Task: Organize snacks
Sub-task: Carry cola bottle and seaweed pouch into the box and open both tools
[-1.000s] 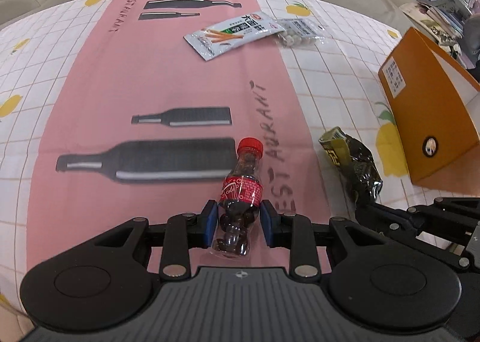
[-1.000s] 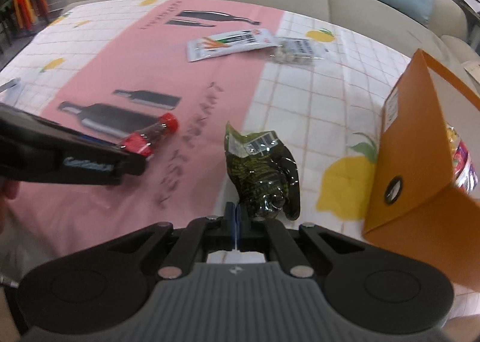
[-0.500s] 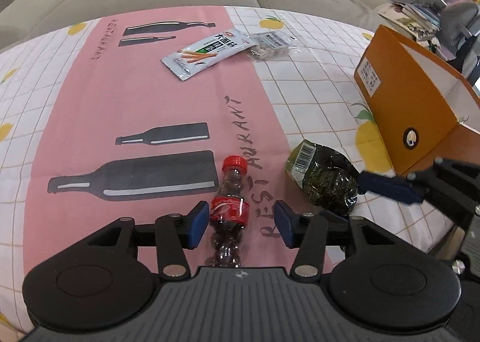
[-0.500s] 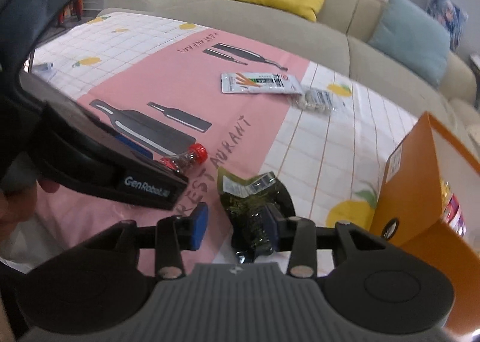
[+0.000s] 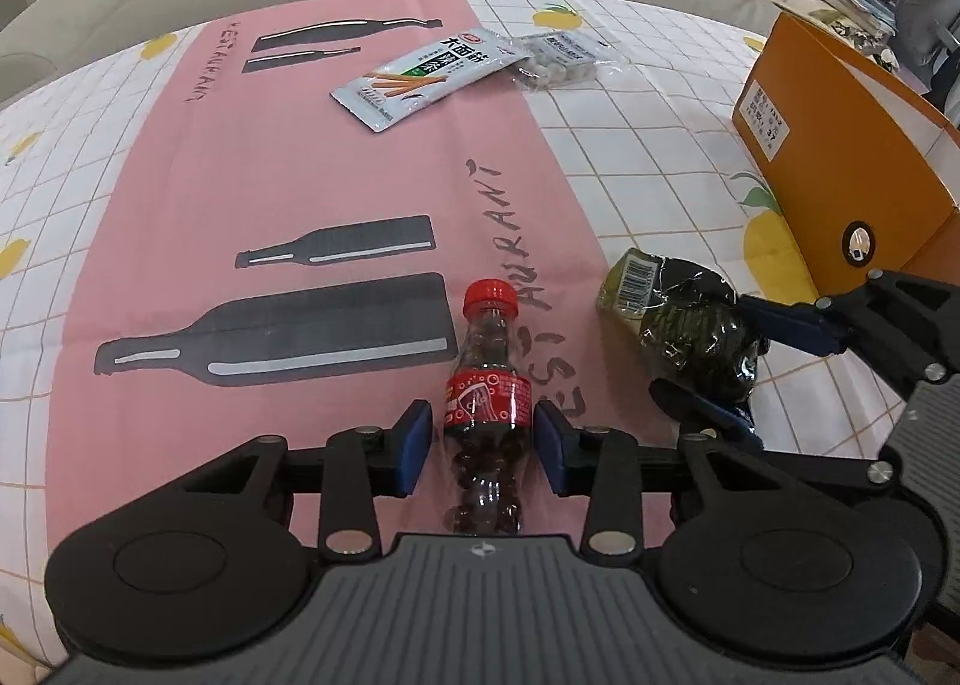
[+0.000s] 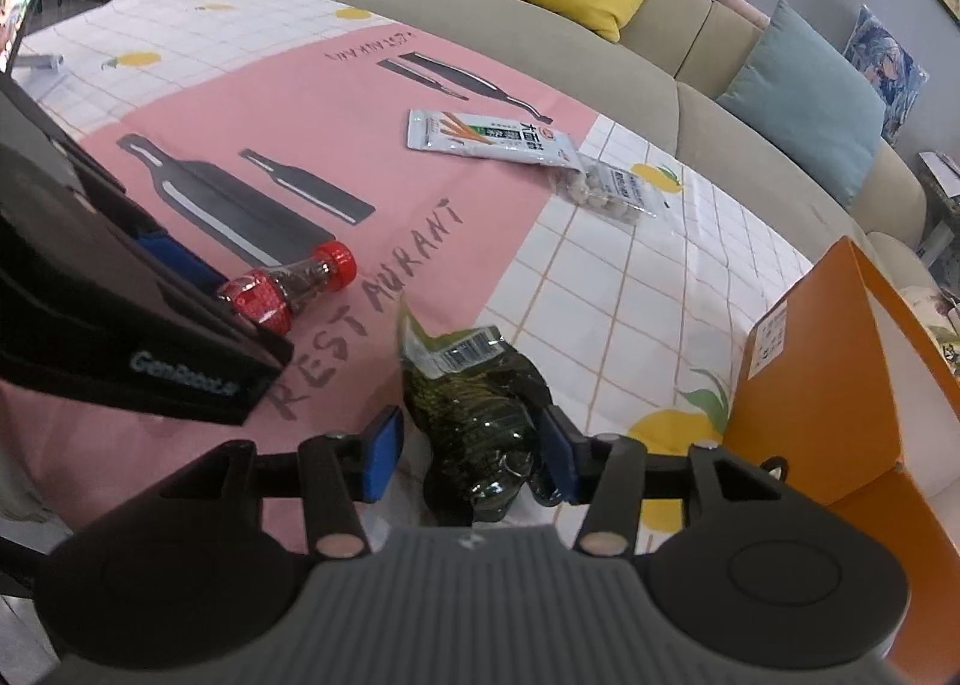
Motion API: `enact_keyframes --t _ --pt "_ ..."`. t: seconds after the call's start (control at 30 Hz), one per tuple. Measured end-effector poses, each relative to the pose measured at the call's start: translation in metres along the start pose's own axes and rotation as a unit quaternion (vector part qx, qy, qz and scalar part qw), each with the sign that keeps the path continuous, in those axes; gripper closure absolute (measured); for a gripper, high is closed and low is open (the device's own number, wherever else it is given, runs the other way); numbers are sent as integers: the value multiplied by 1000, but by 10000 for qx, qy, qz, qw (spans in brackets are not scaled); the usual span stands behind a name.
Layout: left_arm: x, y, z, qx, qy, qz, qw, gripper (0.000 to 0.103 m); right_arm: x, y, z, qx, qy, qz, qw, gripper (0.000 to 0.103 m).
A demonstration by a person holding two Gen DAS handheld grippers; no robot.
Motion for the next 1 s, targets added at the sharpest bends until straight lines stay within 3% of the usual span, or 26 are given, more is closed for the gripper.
enact_keyframes --t 0.17,0.33,0.5,0.67,1.0 --pt "-1 2 1 -49 -54 35 10000 69 -2 -5 -6 -149 31 -91 9998 64" --pt "0 0 0 -14 -65 15 10000 69 -4 -9 -6 -90 3 -220 9997 65" --pt "1 7 4 -267 -47 501 9984 70 -3 -17 -6 -5 91 -484 9988 65" --pt "5 7 14 -218 -135 542 9982 69 0 -23 3 78 56 -647 9979 65" --pt "32 -3 62 -337 -410 769 9956 69 16 -59 41 584 4 -1782 9823 65"
Point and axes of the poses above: each gripper's, at about its wrist camera, not at the fingertips, and z roughly against the way its jaws point, y to its left, x to its top, the point moved 2 cm from there along -z, roughly the way its jaws point, and after that the axes turned 2 degrees about -z, right-handed, at the moved point
